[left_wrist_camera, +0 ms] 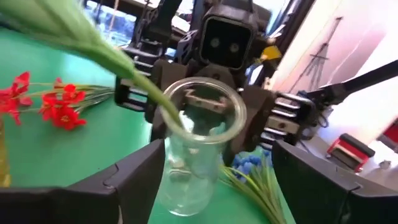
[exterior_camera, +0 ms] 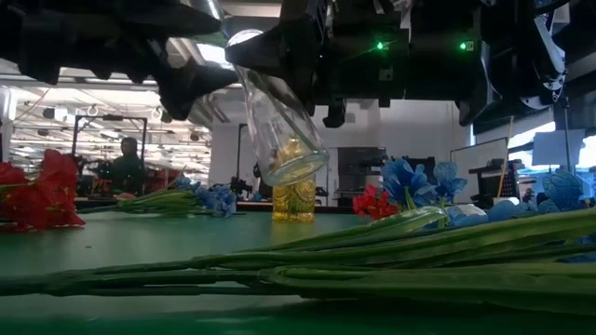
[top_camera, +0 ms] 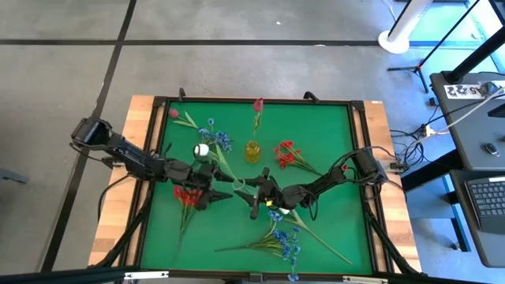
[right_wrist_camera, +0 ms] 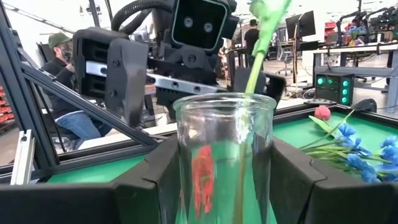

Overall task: Sort flowers into vase by color
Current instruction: Adjust the transparent flower vase

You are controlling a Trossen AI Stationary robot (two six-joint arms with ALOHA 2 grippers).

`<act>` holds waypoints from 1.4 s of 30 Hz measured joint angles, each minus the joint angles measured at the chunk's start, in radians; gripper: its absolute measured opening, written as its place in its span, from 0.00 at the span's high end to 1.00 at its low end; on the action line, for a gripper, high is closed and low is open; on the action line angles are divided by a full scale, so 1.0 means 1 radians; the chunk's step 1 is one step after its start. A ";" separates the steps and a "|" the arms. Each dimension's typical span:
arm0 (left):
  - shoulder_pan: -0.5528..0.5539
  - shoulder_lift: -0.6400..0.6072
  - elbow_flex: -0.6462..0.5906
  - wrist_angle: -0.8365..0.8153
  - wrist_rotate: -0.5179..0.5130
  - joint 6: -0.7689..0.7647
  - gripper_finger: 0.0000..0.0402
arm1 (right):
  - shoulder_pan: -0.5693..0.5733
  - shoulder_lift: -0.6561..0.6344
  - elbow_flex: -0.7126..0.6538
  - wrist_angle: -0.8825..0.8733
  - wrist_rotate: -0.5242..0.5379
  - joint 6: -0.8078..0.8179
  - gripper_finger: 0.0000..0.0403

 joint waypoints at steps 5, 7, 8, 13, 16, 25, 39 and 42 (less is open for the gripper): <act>0.000 0.067 0.059 0.017 -0.021 0.022 0.28 | 0.002 0.000 -0.003 0.010 0.009 0.003 0.56; -0.002 0.090 0.080 0.013 -0.054 0.036 0.28 | 0.003 0.000 -0.005 0.012 0.032 0.003 0.56; -0.001 0.099 0.087 0.013 -0.070 0.046 0.28 | 0.003 0.000 -0.005 0.012 0.043 0.002 0.56; -0.001 0.124 0.098 0.017 -0.144 0.054 0.28 | 0.008 0.000 -0.006 0.004 0.065 0.001 0.56; -0.009 0.124 0.099 0.019 -0.152 0.055 0.28 | 0.012 0.000 -0.005 0.002 0.070 -0.014 0.56; -0.035 0.110 0.102 0.009 -0.158 0.055 0.28 | 0.025 -0.002 -0.001 -0.015 0.060 -0.007 0.56; -0.035 0.003 0.111 -0.211 -0.219 0.062 0.28 | 0.032 0.001 0.003 -0.077 0.052 0.027 0.56; -0.032 0.000 0.110 -0.218 -0.228 0.061 0.28 | 0.031 0.002 0.002 -0.079 0.060 0.027 0.56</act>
